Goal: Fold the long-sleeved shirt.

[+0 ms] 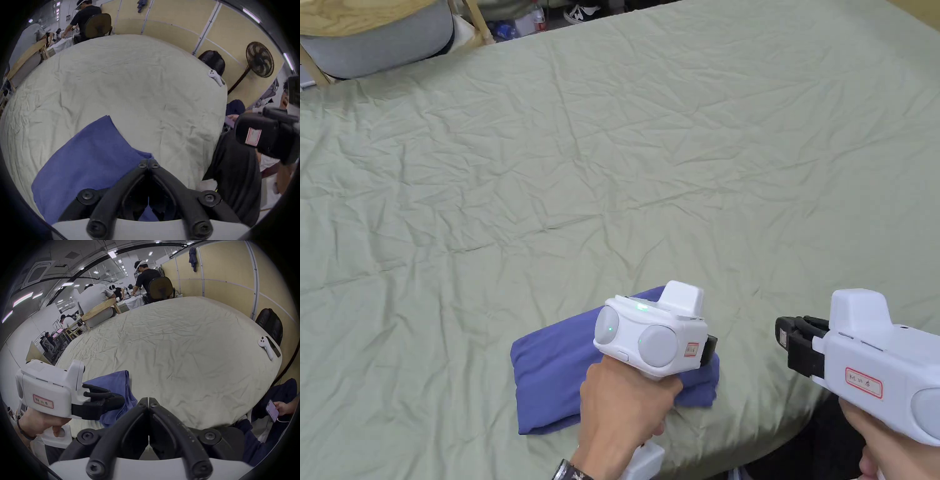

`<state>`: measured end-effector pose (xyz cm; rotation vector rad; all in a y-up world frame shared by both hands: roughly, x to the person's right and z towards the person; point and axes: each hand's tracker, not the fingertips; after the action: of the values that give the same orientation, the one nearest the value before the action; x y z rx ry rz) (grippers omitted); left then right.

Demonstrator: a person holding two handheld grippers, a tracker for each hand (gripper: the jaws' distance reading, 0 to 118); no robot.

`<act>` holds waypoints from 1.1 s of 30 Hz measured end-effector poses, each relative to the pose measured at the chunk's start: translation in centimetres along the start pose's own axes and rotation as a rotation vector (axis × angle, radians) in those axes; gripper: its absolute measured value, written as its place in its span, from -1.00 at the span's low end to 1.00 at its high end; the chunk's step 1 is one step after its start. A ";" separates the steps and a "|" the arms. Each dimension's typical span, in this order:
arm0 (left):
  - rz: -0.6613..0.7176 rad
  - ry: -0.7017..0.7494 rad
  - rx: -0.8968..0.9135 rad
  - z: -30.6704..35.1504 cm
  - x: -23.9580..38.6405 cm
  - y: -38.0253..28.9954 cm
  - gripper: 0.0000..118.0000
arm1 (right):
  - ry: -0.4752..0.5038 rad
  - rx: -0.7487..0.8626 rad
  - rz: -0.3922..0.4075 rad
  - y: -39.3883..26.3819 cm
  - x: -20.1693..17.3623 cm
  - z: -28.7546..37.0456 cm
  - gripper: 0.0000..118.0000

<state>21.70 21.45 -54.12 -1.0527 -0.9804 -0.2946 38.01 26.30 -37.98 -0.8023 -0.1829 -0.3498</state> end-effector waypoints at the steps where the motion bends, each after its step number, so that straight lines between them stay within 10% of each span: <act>1: 0.006 0.004 0.017 0.9 -0.1 -0.2 -1.00 | 0.001 0.003 0.011 0.1 -0.3 0.2 -0.99; 19: 0.413 0.370 0.275 21.3 -11.6 -14.1 -1.00 | 0.120 0.068 0.270 1.0 -10.7 2.3 -0.99; 33: 0.497 0.312 0.291 21.7 -13.2 -16.0 -1.00 | 0.212 -0.135 0.391 4.6 -13.4 -1.5 -0.99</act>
<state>-7.46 28.45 -52.09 -0.9135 -0.4428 0.0931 27.34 31.38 -45.99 -0.9066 0.1975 -0.0759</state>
